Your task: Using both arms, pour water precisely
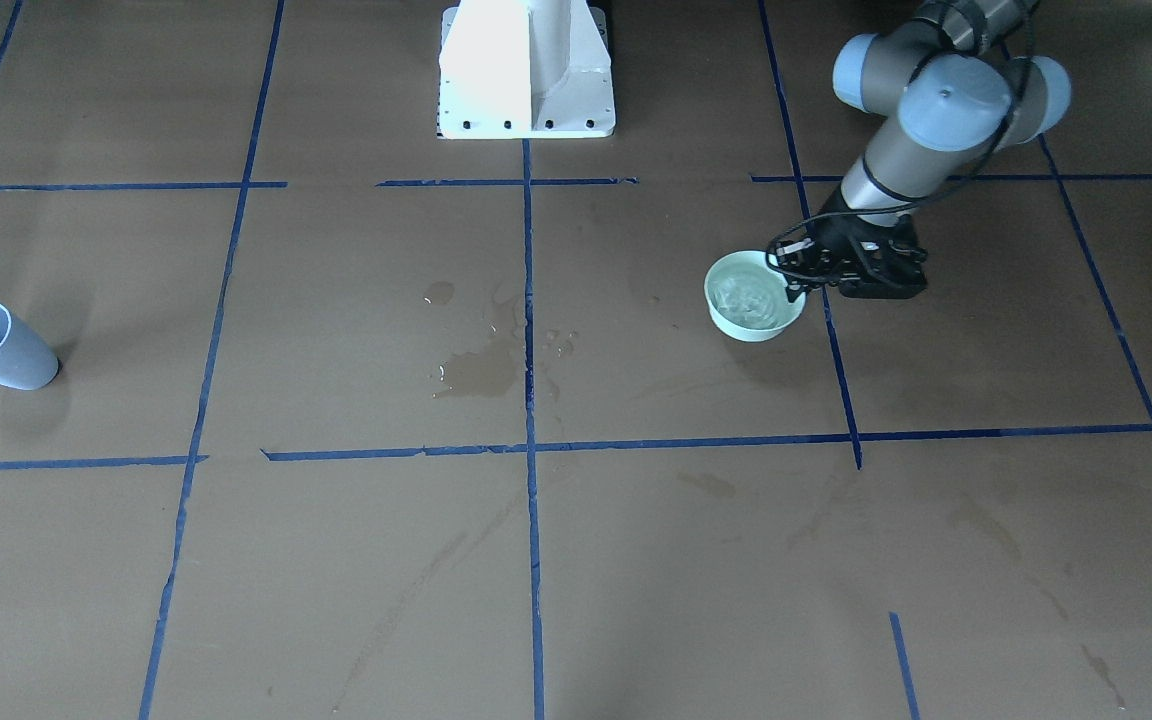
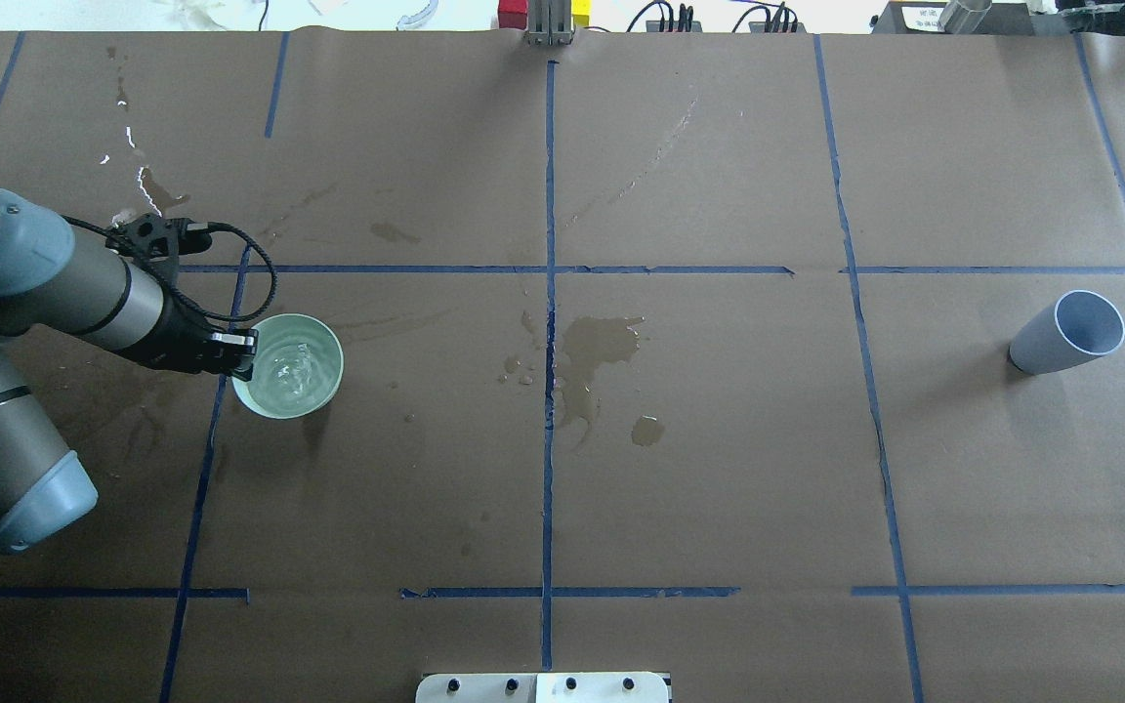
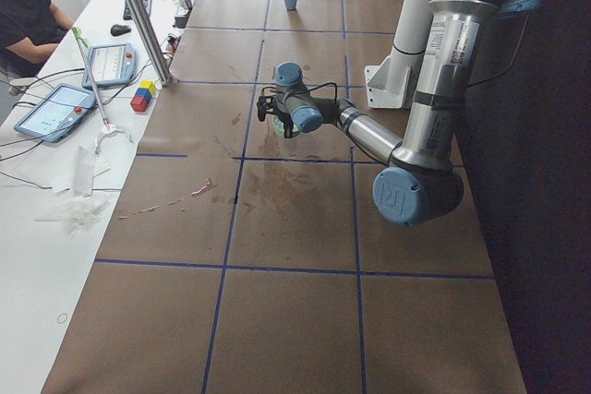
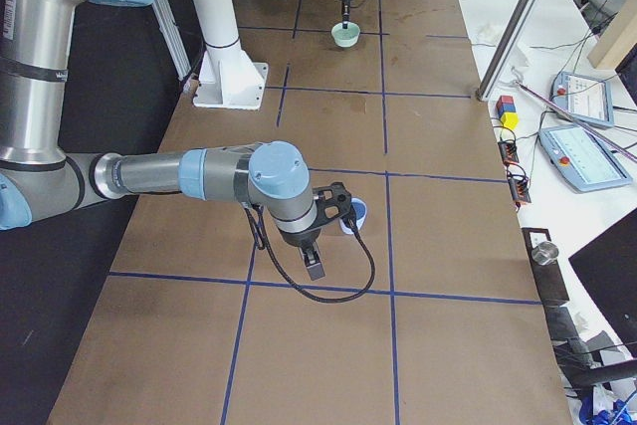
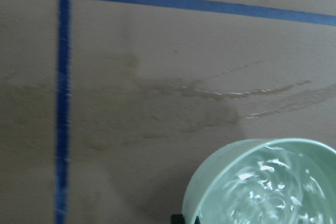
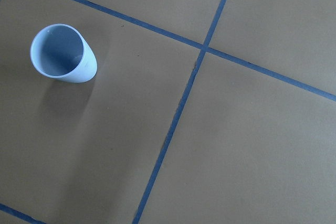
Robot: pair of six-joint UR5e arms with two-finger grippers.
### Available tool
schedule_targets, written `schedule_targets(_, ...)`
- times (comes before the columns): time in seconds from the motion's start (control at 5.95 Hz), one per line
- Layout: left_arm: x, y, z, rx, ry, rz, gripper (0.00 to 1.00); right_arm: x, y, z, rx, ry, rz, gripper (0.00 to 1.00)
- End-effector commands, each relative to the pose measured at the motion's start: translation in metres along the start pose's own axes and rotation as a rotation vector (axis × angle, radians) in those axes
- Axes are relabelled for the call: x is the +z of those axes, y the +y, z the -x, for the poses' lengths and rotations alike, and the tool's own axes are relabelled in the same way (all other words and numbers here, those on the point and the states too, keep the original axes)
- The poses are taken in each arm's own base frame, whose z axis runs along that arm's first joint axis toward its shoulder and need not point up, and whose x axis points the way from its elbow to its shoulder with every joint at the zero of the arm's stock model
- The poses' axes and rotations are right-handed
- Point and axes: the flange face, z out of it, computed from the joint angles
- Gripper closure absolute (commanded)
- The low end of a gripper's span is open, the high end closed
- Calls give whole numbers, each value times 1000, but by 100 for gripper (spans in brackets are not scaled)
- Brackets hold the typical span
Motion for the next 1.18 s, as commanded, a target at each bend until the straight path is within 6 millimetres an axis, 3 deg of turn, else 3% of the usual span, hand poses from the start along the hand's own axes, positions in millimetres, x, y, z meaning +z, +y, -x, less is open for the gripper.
schedule_targets(0.0,-10,-2,71,30,12,14,100,0,3,1,3,-1,2,0)
schedule_targets(0.5,-19,-21,152,38,16,82,100,1,5,1,5,-2,4,0)
schedule_targets(1.01,-26,-30,250,65,21,125,100,3,8,1,7,-5,8,0)
